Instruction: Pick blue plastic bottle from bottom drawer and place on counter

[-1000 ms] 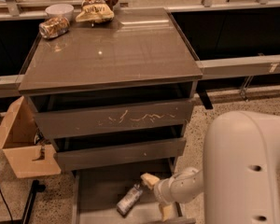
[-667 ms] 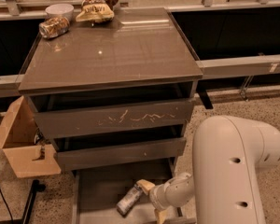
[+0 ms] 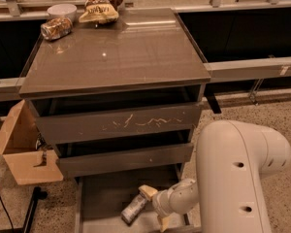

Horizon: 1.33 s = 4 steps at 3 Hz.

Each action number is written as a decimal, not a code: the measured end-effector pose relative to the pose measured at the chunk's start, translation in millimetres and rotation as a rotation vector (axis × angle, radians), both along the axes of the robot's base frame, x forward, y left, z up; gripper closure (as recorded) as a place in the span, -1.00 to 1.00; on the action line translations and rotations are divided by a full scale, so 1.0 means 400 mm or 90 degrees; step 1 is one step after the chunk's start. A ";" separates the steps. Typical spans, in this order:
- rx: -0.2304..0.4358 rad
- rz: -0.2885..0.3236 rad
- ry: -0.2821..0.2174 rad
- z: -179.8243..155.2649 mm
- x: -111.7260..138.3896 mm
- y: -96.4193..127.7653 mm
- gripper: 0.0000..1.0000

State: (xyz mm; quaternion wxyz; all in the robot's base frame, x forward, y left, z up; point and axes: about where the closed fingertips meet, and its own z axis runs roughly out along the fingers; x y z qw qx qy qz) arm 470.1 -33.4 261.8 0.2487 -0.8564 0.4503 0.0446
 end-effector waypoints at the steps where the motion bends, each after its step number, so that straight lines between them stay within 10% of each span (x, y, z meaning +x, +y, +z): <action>1: 0.012 0.035 -0.023 -0.022 0.038 0.063 -0.49; 2: 0.014 0.059 -0.033 -0.045 0.062 0.108 -0.22; 4: 0.013 0.103 -0.035 -0.135 0.080 0.190 -0.40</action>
Offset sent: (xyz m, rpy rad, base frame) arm 0.0448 0.0590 -0.0289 0.0289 -0.0735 0.1363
